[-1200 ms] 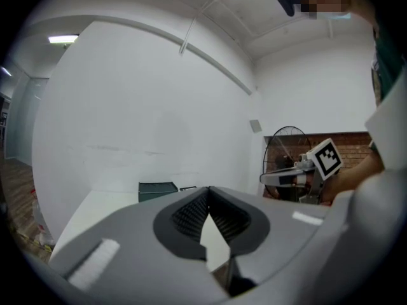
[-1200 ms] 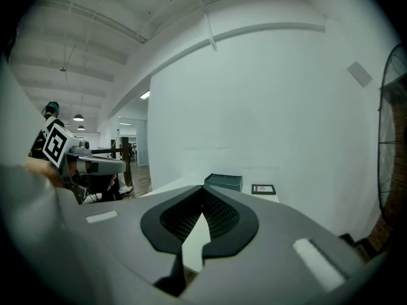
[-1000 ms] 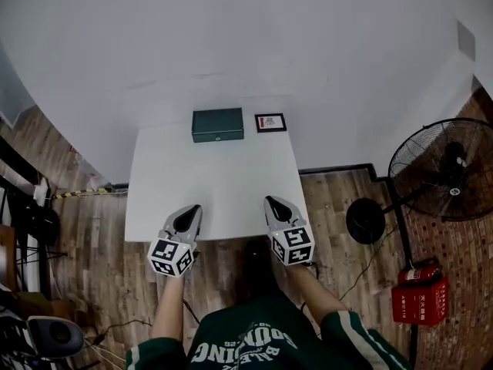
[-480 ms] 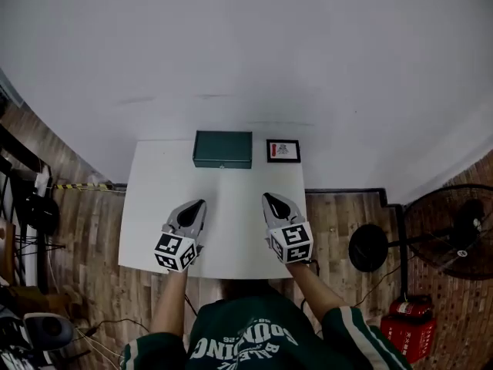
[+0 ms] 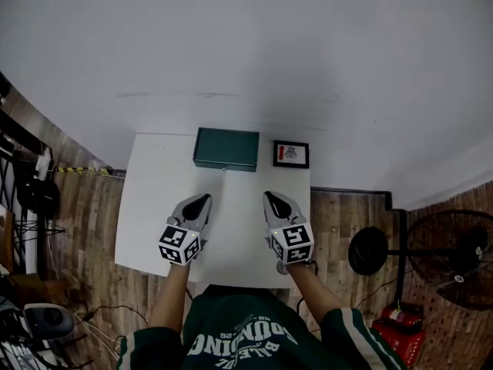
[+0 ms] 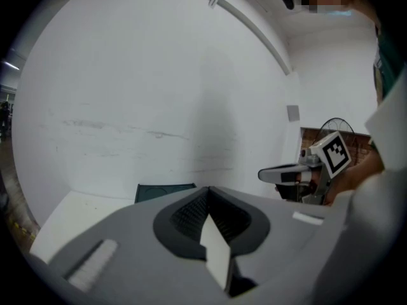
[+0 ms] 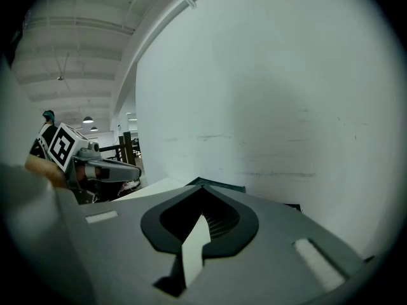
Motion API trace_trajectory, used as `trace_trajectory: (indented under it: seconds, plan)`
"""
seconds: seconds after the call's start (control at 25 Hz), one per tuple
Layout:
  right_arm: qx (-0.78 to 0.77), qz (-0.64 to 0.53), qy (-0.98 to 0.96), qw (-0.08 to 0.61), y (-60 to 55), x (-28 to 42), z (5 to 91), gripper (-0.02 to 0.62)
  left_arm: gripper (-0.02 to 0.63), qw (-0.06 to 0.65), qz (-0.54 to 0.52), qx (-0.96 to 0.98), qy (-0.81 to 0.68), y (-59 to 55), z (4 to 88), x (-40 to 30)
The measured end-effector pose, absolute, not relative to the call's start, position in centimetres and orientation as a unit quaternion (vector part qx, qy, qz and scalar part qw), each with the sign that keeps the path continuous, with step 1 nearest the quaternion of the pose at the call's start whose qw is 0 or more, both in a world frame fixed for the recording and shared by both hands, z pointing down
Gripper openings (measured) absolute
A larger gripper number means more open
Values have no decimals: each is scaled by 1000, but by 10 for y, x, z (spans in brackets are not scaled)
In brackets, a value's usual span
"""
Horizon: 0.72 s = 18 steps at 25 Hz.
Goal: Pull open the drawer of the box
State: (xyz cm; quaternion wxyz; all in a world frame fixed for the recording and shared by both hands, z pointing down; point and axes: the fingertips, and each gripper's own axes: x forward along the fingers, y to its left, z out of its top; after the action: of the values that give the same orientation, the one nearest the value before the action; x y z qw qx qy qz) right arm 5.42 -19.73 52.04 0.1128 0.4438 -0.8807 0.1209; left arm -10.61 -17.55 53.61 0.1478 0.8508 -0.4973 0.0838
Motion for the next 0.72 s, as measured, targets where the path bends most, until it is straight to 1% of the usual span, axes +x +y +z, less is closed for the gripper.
trace_trajectory:
  seconds: [0.24,0.56,0.72]
  plan:
    - [452,140,-871,129,-210,56,540,2,52,174,97,848,-491,-200,560,-107]
    - [467,173,-853,155,-212,59,577,2,52,212,130,844,-475,-237,616,-101]
    - [467,184,-848,170,-209,59,590,2,52,257,123,832,-476,-258,644,-100]
